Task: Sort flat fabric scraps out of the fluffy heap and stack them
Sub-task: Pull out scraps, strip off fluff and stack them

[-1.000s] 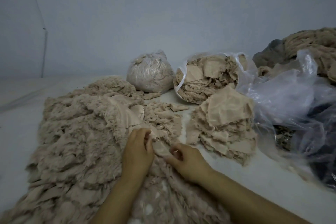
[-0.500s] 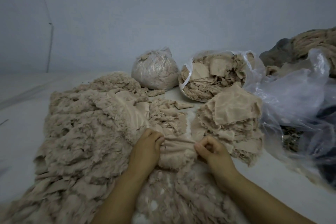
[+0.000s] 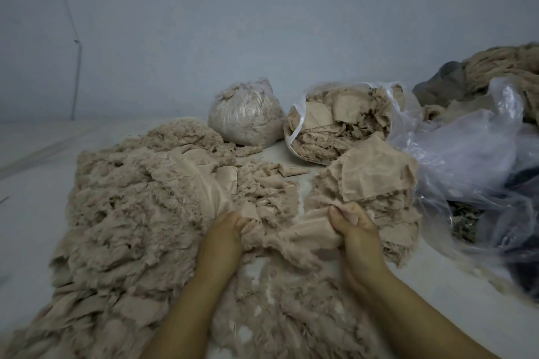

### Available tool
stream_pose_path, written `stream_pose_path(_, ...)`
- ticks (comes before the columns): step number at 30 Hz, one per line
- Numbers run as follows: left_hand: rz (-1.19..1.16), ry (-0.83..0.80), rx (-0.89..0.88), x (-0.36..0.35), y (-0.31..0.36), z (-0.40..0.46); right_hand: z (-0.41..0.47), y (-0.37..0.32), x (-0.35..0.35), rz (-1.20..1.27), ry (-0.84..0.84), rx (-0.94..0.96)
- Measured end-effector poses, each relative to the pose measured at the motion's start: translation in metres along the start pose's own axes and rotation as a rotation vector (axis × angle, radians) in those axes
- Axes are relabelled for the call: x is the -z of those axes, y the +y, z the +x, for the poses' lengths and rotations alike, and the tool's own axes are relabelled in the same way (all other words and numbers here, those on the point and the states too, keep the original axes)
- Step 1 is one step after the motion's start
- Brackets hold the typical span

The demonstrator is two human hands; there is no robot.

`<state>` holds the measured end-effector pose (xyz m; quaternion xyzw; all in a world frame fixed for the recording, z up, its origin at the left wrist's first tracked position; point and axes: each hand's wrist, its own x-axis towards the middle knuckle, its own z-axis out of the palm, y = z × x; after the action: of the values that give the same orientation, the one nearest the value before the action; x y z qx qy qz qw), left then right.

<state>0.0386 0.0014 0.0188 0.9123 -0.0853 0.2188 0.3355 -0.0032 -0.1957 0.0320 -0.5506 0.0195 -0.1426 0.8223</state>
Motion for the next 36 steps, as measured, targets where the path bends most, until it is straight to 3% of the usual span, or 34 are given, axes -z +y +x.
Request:
stream_pose_path(2, -0.148, 0.044, -0.021, 0.001, 0.006, -0.004, 0.002, 0.0, 0.003, 0.008, -0.059, -0.011)
stream_pose_path(3, -0.256, -0.01, -0.028, 0.0, 0.012, -0.008, 0.001, 0.001, 0.002, 0.016, -0.093, -0.031)
stream_pose_path(5, -0.447, -0.273, 0.034, -0.006, 0.027, -0.016, 0.0, 0.004, -0.002, 0.048, -0.123, -0.065)
stream_pose_path(7, -0.476, -0.48, 0.033, -0.016, 0.031, -0.025, 0.0, 0.004, -0.005, 0.064, -0.1, -0.045)
stream_pose_path(9, -0.415, -0.451, -0.045, -0.016, 0.03, -0.023, 0.003, 0.0, -0.002, -0.041, 0.041, 0.046)
stream_pose_path(13, -0.604, -0.441, 0.064, -0.001, 0.027, -0.015, 0.005, -0.003, 0.005, -0.047, 0.167, 0.051)
stream_pose_path(18, -0.68, -0.52, 0.054, 0.002, 0.03, -0.02, 0.003, -0.002, 0.011, -0.2, -0.112, -0.156)
stream_pose_path(23, -0.935, -0.56, 0.143, 0.0, 0.038, -0.023, 0.005, 0.001, 0.013, -0.187, -0.097, -0.1)
stream_pose_path(27, -0.917, -0.574, 0.123, -0.004, 0.037, -0.024, 0.007, 0.002, 0.015, -0.243, -0.14, -0.131)
stream_pose_path(30, -0.916, -0.556, 0.128, -0.005, 0.036, -0.025, 0.009, 0.011, 0.012, -0.307, -0.028, -0.082)
stream_pose_path(36, -0.85, -0.312, 0.306, 0.001, 0.028, -0.015, 0.018, -0.008, 0.026, -0.142, 0.249, 0.08)
